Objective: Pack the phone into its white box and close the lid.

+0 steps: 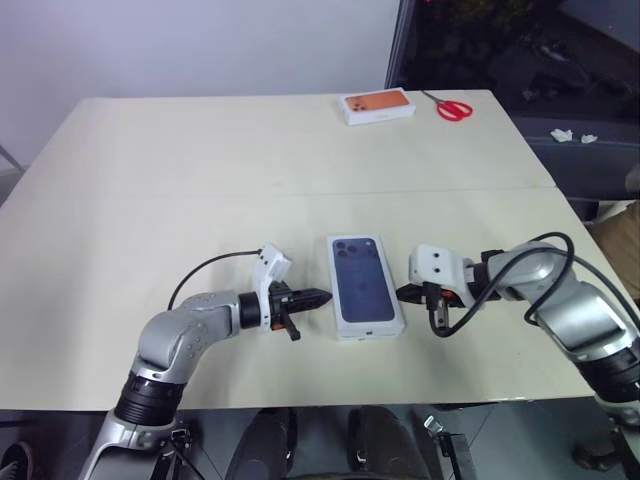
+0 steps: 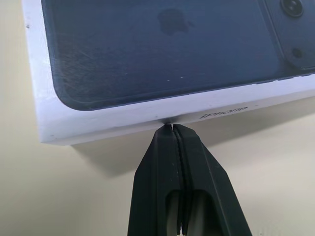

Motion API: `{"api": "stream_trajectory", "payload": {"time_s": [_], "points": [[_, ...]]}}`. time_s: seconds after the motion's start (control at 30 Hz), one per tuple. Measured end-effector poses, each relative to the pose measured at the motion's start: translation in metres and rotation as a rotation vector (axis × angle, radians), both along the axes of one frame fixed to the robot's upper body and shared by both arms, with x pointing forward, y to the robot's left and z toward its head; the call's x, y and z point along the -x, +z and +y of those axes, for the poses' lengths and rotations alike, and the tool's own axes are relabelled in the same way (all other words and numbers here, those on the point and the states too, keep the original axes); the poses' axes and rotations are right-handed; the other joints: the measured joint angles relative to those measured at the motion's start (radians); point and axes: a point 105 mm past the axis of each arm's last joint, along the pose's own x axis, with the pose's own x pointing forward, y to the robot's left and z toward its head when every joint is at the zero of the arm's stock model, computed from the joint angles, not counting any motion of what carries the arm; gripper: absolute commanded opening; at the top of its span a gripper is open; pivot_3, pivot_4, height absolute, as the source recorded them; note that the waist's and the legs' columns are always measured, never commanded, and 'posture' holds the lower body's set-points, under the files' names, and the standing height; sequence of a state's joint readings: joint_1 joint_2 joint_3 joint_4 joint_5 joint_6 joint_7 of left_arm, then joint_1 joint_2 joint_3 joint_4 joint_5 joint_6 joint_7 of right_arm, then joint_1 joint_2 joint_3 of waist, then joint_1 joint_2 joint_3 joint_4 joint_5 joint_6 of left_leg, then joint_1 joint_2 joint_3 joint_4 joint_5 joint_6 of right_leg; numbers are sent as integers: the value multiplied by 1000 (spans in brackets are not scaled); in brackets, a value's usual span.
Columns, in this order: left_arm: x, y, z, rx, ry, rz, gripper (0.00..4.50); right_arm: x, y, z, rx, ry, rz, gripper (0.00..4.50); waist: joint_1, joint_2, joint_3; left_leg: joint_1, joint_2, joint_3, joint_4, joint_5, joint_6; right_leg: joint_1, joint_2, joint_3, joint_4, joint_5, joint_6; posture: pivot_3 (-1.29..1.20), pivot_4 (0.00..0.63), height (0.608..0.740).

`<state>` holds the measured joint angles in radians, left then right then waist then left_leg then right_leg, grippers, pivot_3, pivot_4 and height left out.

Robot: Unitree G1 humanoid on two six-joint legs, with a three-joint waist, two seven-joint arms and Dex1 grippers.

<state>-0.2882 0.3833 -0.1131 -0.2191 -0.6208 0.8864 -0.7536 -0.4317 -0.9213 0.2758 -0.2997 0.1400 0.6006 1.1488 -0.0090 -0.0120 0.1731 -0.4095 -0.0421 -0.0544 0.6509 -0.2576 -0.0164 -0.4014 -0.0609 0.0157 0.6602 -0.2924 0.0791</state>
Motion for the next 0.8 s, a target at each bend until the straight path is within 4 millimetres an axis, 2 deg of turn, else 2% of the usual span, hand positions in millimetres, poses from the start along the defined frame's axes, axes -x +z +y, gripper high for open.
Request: {"api": "stream_trajectory", "payload": {"time_s": [0.33, 0.8], "points": [[4, -1, 0, -15, -7, 12, 0, 11, 0, 1, -7, 20, 46, 34, 0, 0, 0, 0, 0, 0, 0, 0, 0, 0, 0, 0, 0, 0, 0, 0, 150, 740], [13, 0, 1, -27, -30, 16, 0, 16, -1, 1, -10, 39, 74, 34, 0, 0, 0, 0, 0, 0, 0, 0, 0, 0, 0, 0, 0, 0, 0, 0, 150, 740]]}}
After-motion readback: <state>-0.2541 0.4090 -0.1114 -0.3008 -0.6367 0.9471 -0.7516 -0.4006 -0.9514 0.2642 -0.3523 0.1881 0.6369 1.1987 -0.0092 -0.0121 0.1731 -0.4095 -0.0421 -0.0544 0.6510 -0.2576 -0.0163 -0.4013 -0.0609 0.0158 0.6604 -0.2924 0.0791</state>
